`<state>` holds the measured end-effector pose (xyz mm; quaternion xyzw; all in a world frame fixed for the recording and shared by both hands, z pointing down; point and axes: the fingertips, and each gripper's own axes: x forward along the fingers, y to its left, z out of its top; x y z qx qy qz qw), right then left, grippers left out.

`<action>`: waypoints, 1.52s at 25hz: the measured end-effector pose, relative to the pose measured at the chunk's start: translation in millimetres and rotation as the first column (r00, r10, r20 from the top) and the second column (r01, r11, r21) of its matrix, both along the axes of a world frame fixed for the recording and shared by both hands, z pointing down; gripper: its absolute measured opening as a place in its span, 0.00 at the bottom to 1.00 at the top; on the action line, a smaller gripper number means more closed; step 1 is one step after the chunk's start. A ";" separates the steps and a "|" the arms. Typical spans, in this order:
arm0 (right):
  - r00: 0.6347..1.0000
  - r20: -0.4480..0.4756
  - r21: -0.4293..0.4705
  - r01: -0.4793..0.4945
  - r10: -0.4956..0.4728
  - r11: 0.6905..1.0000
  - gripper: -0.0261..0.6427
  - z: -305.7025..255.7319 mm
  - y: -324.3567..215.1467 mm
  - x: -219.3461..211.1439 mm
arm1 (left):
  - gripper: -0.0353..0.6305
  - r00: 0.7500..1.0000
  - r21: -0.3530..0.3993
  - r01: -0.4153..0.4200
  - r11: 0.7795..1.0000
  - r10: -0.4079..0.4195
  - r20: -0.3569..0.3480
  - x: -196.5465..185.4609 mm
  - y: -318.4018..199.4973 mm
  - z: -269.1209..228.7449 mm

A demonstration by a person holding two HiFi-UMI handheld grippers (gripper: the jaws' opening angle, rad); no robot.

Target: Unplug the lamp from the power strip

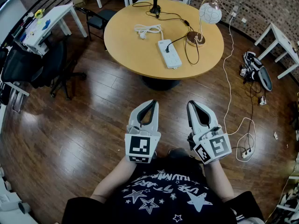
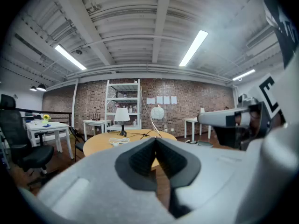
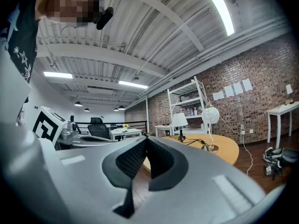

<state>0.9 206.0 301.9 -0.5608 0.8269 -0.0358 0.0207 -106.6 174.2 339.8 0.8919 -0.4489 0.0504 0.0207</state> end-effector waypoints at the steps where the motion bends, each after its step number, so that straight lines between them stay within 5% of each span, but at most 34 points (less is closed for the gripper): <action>1: 1.000 0.001 -0.001 -0.006 0.006 1.000 0.05 1.5 -1.6 0.5 | 0.06 1.000 0.003 -0.004 1.000 0.004 0.002 -1.2 -2.6 0.6; 13: 0.999 0.020 -0.024 -0.028 0.029 0.999 0.05 19.9 -60.7 21.0 | 0.06 0.999 -0.038 0.026 0.999 -0.025 0.036 -3.9 -56.2 27.6; 26: 0.995 0.079 -0.051 0.066 -0.062 0.997 0.05 34.8 -187.5 81.8 | 0.06 0.987 -0.036 0.143 0.989 -0.140 0.074 46.4 -162.0 39.5; 31: 0.990 0.115 -0.040 0.085 -0.080 0.996 0.05 36.4 -214.4 106.5 | 0.06 0.972 -0.026 0.169 0.985 -0.163 0.167 67.1 -186.2 63.2; 38: 0.984 0.097 -0.058 0.157 -0.151 0.986 0.05 50.2 -246.9 127.0 | 0.06 0.977 0.016 0.190 0.982 -0.190 0.098 99.6 -214.7 61.3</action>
